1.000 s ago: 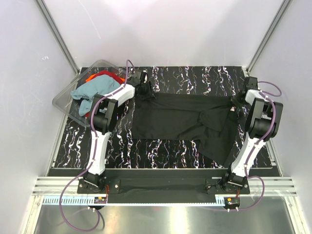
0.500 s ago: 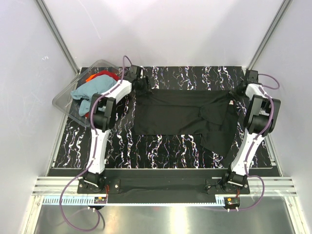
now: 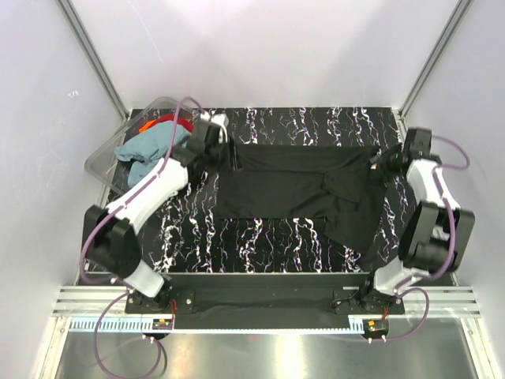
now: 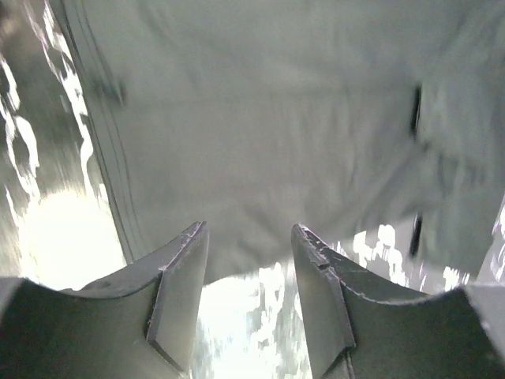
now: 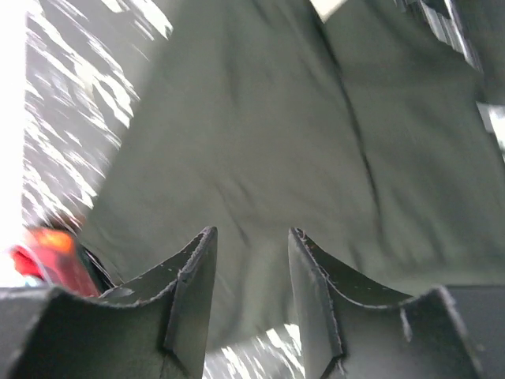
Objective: Fold and stack the t-shirts
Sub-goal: Fold the tshirt
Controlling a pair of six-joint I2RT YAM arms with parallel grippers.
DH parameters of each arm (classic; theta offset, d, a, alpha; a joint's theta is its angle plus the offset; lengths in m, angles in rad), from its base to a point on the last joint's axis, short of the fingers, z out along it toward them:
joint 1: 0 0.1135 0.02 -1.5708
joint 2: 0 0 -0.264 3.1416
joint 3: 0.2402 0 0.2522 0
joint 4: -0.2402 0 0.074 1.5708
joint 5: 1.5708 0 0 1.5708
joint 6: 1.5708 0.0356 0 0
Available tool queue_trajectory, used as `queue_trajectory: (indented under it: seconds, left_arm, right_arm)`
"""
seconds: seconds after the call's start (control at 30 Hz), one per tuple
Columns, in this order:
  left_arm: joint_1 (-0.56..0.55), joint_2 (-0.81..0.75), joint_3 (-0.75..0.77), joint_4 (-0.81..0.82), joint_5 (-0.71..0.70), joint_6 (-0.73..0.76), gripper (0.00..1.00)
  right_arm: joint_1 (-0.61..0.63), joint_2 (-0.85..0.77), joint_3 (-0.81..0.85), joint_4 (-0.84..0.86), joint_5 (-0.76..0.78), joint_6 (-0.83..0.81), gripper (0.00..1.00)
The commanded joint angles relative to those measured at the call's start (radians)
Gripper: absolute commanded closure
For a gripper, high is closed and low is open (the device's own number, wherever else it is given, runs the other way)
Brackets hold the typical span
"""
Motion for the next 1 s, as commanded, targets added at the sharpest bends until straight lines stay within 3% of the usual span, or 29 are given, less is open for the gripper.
queue_trajectory:
  seconds: [0.0, 0.23, 0.3, 0.43, 0.57, 0.8, 0.97]
  left_arm:
    - [-0.020, -0.053, -0.186, -0.016, -0.069, -0.034, 0.48]
    - [-0.002, -0.181, -0.399, 0.108, -0.047, -0.198, 0.41]
    - [0.010, -0.182, -0.438, 0.139, -0.018, -0.227, 0.41]
    - [0.027, -0.142, -0.494, 0.208, -0.001, -0.301, 0.41]
    - [0.027, -0.105, -0.555, 0.258, -0.010, -0.327, 0.42]
    - [0.026, 0.013, -0.552, 0.318, -0.046, -0.344, 0.44]
    - [0.027, 0.047, -0.552, 0.332, -0.072, -0.336, 0.57]
  right_arm:
    - [0.004, -0.129, -0.131, -0.077, -0.054, 0.027, 0.51]
    - [0.004, -0.363, -0.217, -0.330, 0.059, 0.138, 0.49]
    - [0.004, -0.426, -0.247, -0.423, 0.140, 0.170, 0.49]
    - [0.004, -0.553, -0.369, -0.452, 0.168, 0.217, 0.48]
    - [0.004, -0.581, -0.502, -0.452, 0.181, 0.251, 0.47]
    - [0.003, -0.495, -0.567, -0.381, 0.190, 0.287, 0.46]
    - [0.004, -0.460, -0.602, -0.350, 0.222, 0.296, 0.45]
